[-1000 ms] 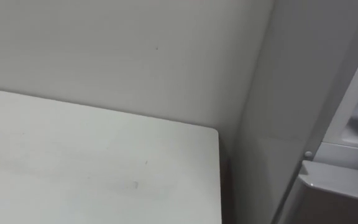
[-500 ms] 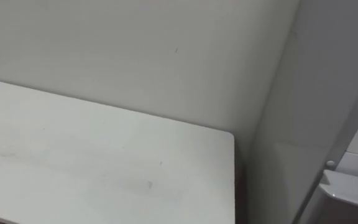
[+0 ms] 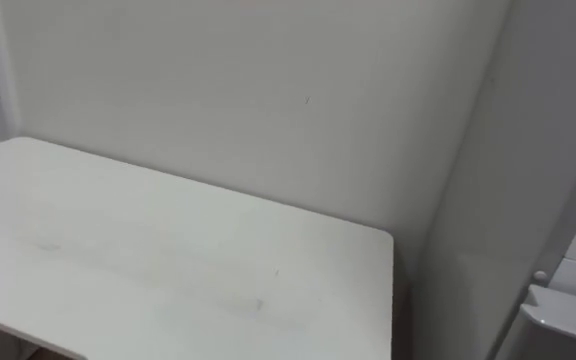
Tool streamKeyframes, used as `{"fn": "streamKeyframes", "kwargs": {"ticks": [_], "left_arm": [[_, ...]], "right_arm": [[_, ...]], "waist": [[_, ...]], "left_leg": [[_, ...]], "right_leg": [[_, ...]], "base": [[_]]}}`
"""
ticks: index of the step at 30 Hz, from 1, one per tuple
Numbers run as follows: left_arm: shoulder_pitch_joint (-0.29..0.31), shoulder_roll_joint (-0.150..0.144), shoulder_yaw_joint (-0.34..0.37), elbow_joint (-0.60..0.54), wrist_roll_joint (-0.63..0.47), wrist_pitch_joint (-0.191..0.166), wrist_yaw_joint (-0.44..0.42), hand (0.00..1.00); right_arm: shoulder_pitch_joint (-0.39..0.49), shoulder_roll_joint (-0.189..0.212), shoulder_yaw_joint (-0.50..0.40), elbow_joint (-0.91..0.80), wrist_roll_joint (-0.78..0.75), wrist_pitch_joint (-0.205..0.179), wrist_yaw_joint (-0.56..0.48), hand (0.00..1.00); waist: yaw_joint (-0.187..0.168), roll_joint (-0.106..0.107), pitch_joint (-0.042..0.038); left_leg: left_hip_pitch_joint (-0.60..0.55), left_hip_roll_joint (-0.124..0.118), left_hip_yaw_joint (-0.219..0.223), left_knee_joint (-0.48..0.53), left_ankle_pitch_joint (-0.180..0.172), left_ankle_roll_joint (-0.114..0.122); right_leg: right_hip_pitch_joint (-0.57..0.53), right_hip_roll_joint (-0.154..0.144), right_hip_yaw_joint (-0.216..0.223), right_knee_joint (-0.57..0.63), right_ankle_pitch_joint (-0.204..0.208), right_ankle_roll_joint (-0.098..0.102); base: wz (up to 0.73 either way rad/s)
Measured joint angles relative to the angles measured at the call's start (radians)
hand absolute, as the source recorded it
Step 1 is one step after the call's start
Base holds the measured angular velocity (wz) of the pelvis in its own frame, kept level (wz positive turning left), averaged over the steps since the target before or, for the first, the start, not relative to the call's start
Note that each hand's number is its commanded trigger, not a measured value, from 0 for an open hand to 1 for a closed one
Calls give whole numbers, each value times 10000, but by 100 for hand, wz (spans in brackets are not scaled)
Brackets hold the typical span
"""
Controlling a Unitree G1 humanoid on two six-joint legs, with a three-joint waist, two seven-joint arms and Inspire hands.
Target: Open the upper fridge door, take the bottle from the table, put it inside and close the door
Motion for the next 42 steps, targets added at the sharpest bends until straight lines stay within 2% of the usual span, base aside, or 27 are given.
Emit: {"fn": "streamKeyframes", "kwargs": {"ticks": [5, 9, 12, 17, 26, 33, 38, 42], "left_arm": [[128, 16, -9, -6, -10, 103, 1, 0], [138, 20, -11, -42, -8, 141, 65, 0], [137, 39, -8, -143, -15, 132, 67, 0], [108, 49, -8, -313, -21, 62, 68, 0], [39, 58, 20, -387, -24, 42, 66, 0], [55, 59, 19, -371, -187, 15, 67, 0], [63, 54, 0, -359, -227, 11, 68, 0], [56, 56, -3, -357, -232, 12, 70, 0]], "right_arm": [[-28, -42, 17, 293, -41, -88, -80, 0], [-26, -41, 159, 435, -61, -154, 27, 0], [-35, -69, 413, 578, -61, -164, 99, 0], [-30, -96, 455, 690, -64, -157, 372, 0], [12, -104, 401, 941, -95, -150, 700, 0], [225, -176, 387, 1019, -140, -174, 932, 0], [287, -169, 323, 1011, -504, -160, 841, 0], [315, -152, 398, 977, -702, -120, 290, 0]], "waist": [[89, 39, -10], [127, 219, -94], [109, 281, -88], [65, 251, -78], [31, 55, -53], [150, -11, -30], [194, -25, -33], [232, -68, -30]], "left_leg": [[-61, -25, -6, 86, -6, -13], [-66, 75, -63, 119, -22, -50], [-55, 94, -72, 118, -2, -84], [-52, 103, -124, 117, 10, -105], [-47, 91, -124, 121, 5, -113], [69, 107, -130, 152, -59, -171], [106, 122, -96, 154, -90, -186], [148, 121, -96, 138, -90, -183]], "right_leg": [[-2, 35, 20, -17, 22, -27], [30, 81, 10, -95, 63, -74], [52, 105, -14, -121, 77, -97], [93, 112, -66, -155, 81, -105], [128, 133, -57, -218, 81, -104], [291, 208, -63, -306, 86, -113], [342, 230, -41, -317, 79, -119], [396, 228, -68, -326, 79, -119]], "base": [[1], [0], [0], [1], [0], [0], [0], [0]]}}
